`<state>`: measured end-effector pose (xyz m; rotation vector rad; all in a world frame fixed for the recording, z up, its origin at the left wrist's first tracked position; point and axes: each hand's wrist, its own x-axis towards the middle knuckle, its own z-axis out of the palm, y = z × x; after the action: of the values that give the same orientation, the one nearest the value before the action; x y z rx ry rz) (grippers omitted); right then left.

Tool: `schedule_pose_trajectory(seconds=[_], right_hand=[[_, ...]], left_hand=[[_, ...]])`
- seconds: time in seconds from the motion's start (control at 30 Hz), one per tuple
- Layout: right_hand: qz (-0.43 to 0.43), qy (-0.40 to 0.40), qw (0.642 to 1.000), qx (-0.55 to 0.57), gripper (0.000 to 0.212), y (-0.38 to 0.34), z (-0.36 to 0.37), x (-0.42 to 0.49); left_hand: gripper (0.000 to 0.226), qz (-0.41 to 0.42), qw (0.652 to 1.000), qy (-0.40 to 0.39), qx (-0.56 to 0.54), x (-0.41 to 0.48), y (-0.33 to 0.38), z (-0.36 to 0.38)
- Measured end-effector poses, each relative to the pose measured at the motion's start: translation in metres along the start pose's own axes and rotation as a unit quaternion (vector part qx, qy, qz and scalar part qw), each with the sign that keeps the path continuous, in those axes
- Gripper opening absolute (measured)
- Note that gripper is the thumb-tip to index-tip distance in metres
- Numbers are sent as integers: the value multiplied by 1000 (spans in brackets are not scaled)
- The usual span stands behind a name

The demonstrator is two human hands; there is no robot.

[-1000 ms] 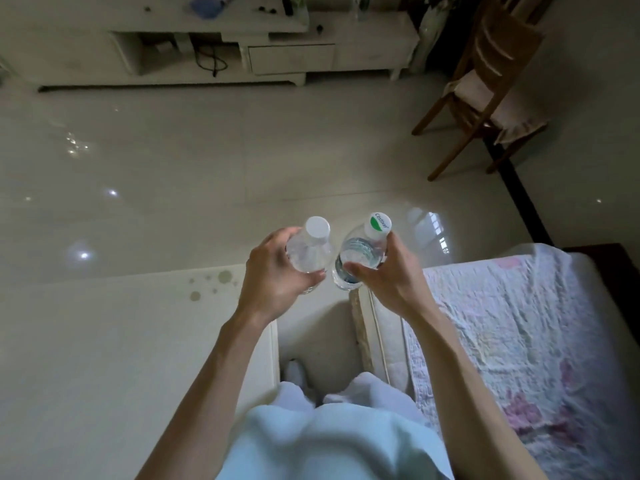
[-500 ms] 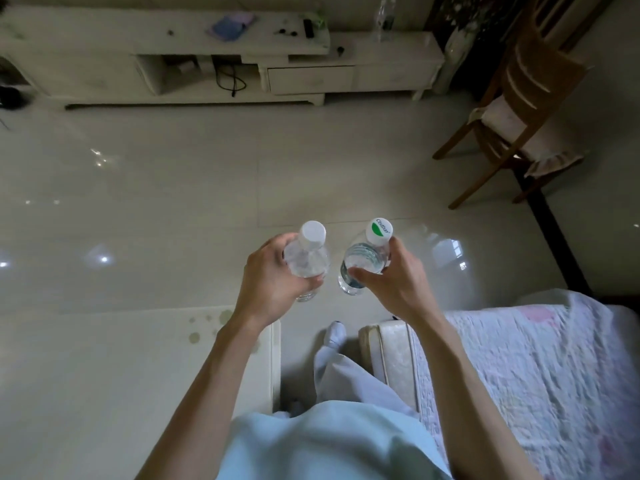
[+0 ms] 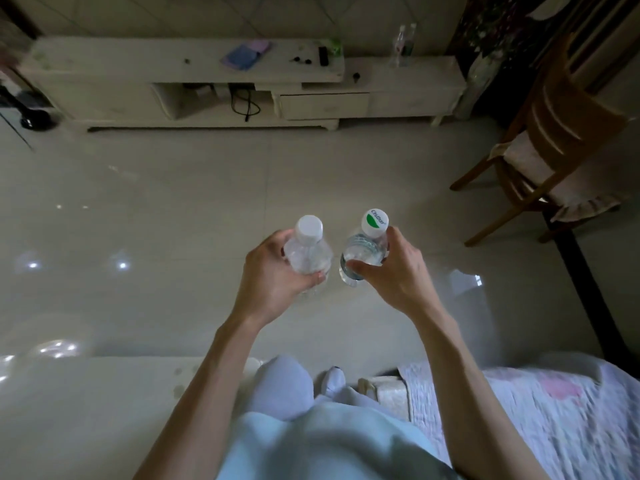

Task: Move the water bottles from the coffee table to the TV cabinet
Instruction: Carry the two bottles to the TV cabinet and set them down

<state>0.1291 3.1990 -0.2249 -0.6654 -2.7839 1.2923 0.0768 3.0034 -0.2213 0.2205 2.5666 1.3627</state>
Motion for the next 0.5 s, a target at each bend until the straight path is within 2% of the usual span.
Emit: schedule_pose_trajectory(seconds=[0.27, 0.5], right_hand=[[23, -16, 1000, -8, 60, 0, 3, 63], [46, -4, 999, -25, 53, -26, 12, 150]], left_hand=[[63, -15, 1000, -9, 1, 69, 7, 4], [66, -7, 999, -39, -11, 167, 7, -4]])
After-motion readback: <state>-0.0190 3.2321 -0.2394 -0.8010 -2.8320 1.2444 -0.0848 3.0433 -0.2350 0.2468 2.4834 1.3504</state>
